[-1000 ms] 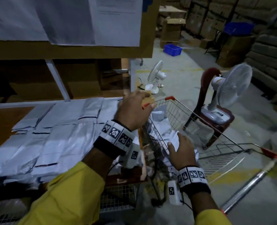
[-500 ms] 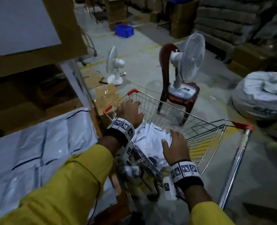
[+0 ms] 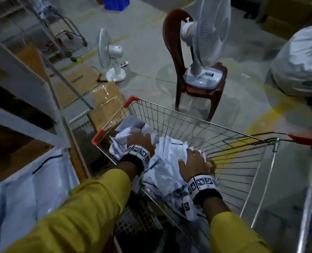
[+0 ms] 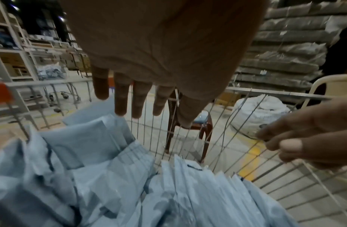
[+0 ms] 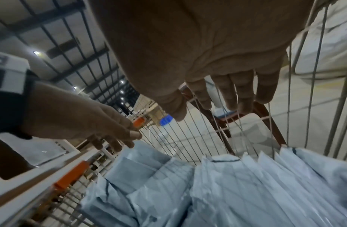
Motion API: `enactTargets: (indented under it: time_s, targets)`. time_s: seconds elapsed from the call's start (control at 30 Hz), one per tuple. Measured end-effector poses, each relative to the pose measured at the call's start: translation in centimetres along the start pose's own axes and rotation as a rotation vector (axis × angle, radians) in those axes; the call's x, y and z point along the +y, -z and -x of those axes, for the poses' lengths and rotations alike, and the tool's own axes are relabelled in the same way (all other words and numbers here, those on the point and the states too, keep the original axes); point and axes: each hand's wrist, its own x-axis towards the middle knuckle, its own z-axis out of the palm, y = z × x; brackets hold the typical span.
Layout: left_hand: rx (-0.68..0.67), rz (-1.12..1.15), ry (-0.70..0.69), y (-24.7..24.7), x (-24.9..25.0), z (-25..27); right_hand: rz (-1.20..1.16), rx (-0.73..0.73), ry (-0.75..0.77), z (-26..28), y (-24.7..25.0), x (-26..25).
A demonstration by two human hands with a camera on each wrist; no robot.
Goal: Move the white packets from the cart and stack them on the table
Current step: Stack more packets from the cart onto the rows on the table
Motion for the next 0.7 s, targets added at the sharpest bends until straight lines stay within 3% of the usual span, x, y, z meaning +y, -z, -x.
enactTargets:
  time_s: [0.1, 0.33, 0.43, 0.57, 0.63, 0.7]
  targets:
    - [-0.196, 0.007, 0.025, -5.9, 1.1, -3.6, 0.035, -0.125, -0.026, -3.8, -3.1, 1.0]
    - [-0.634, -0.223, -0.218, -14.1, 4.3, -4.2, 0.000, -0.440, -0.057, -10.1, -10.0, 3.9]
    - [-0.722, -0.306, -0.280, -16.5, 4.9, -4.1, -0.066, -0.474, -0.103, -11.3, -12.3, 4.3]
    - [-0.727, -0.259, -0.176, -18.2, 6.1, -4.9, -0.086, -0.502, -0.127, -12.0, -14.4, 4.8]
    - [-0.787, -0.187, -0.034, -19.7, 5.9, -5.1, -0.081, -0.467, -0.124, -12.1, -14.9, 5.2]
    - [-0.753, -0.091, 0.186, -19.7, 5.8, -4.8, -0.080, -0.427, -0.119, -12.0, -15.2, 5.4]
